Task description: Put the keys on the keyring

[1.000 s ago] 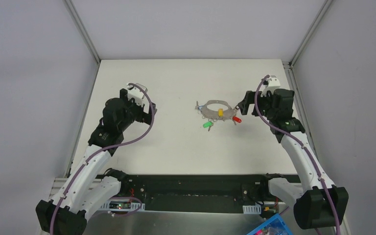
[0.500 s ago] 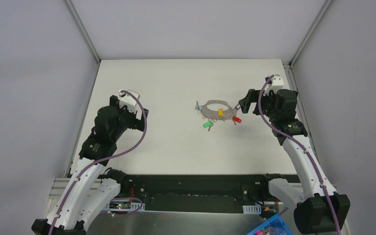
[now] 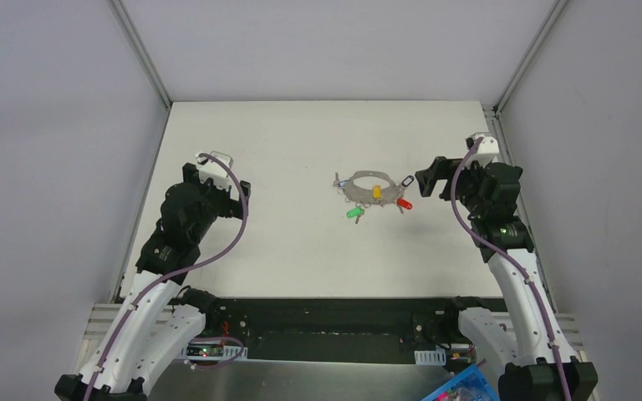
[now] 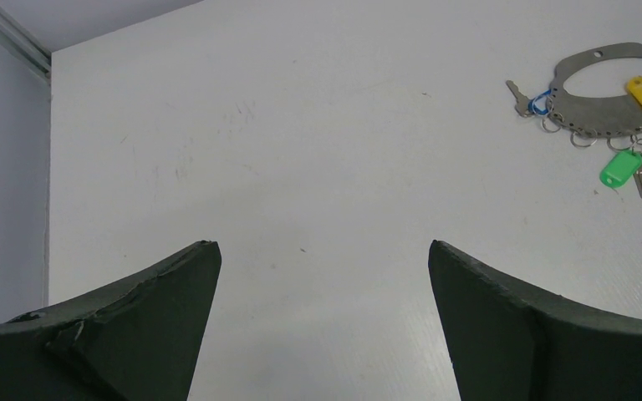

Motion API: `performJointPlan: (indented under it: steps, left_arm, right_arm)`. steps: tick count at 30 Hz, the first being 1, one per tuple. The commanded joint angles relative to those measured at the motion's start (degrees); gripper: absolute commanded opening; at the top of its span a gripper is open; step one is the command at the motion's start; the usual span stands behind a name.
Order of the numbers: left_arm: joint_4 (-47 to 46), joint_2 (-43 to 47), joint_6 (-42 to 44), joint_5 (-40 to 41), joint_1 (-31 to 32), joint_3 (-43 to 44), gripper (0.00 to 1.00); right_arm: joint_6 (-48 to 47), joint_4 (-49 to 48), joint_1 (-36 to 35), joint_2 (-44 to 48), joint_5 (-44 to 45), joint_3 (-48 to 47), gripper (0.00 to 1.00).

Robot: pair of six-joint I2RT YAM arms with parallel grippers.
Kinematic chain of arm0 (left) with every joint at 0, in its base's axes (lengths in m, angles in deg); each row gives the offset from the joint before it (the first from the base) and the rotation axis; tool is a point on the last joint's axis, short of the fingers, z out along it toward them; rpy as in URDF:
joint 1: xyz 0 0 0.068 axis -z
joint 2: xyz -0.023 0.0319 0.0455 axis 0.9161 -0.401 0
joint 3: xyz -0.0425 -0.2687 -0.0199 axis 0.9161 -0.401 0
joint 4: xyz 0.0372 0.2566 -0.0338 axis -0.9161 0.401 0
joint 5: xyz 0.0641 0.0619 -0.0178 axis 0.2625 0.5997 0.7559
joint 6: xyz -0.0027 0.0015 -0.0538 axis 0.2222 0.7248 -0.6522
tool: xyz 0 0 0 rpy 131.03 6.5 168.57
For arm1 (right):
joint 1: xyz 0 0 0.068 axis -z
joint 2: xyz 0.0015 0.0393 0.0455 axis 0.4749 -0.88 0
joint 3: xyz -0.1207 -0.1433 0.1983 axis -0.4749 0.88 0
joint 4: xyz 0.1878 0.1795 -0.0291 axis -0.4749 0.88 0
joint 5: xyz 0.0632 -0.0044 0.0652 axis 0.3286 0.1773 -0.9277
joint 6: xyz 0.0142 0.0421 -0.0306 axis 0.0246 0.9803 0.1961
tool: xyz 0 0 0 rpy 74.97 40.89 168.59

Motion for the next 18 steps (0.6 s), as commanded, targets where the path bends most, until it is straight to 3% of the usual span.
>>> performJointPlan:
  steps: [1,18]
  left_arm:
    - [-1.56,-0.69,-2.82,0.47,-0.49,1.13,0.99]
    - [-1.85,-0.15,-5.14,-0.82,-1.78,-0.07,0.99]
  right_arm:
    - [-0.39,-1.24,0.4,1.28,-0.72,0.1,1.0]
    - [-0.79,-1.16,0.49,0.93,-1.45,0.35,1.0]
